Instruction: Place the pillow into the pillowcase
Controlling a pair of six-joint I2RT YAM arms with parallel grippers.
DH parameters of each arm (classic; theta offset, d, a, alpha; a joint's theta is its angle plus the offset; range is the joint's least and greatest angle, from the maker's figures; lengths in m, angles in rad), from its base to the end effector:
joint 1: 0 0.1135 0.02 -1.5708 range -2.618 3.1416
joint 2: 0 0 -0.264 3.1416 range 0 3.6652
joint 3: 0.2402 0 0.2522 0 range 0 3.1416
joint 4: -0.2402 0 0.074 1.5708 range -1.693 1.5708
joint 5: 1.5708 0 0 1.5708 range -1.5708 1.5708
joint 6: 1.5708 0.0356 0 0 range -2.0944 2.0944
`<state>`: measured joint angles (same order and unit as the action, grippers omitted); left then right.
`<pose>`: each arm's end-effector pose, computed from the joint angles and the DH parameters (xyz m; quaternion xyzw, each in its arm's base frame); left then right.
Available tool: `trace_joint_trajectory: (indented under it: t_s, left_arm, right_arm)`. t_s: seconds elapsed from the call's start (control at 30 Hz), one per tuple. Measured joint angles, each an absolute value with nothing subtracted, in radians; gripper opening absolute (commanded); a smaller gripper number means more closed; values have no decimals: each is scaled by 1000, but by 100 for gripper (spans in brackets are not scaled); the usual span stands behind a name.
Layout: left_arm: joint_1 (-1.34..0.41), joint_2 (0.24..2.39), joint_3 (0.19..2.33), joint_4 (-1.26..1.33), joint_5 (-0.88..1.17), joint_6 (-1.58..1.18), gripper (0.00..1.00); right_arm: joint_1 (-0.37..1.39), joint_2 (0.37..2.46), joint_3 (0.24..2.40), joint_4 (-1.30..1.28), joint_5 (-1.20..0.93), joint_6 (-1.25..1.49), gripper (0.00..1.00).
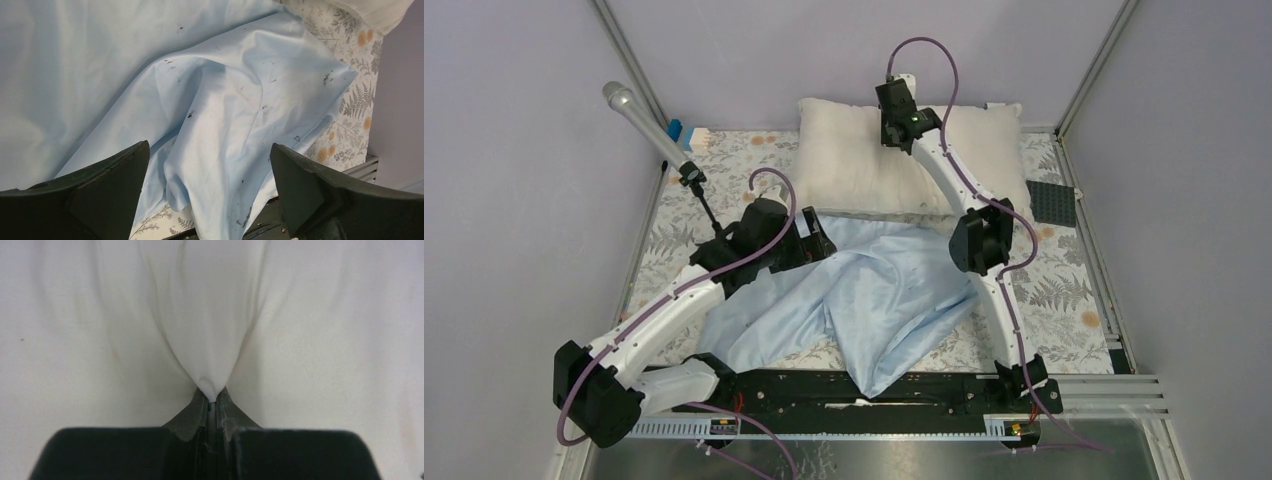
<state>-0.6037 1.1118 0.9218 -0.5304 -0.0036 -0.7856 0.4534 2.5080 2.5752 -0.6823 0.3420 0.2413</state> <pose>0.1954 -0.1346 0.2905 -0.0835 0.9071 -0.2628 0.3180 0.5095 0.2350 0.2841 -0.0148 0.8784 0.0122 0.4775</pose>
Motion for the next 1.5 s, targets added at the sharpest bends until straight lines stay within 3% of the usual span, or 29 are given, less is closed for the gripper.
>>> trace_joint_trajectory:
  t_s: [0.27,0.6,0.83,1.03,1.2,1.5]
  left_arm:
    - [-604,1082,925,-530,-4,-777,99]
    - [-603,1087,1006,-513,12,-748,99]
    - [-603,1099,1015,-500,54,-739,97]
    - [-603,1034,929,-498,52,-767,95]
    - [-603,979,905,-539,13,-784,95]
    - [-627,1066,957,-486,31,-780,85]
  right_arm:
    - [459,2323,2547,-844,452,247,0]
    - [553,1831,2246,-1021,709,276,0]
    - [652,1462,1865,-1015,819,322,0]
    - [648,1187,1481,-869,731,276,0]
    - [648,1141,1380,-834,630,257,0]
    - [648,1157,1377,-900,686,304,0]
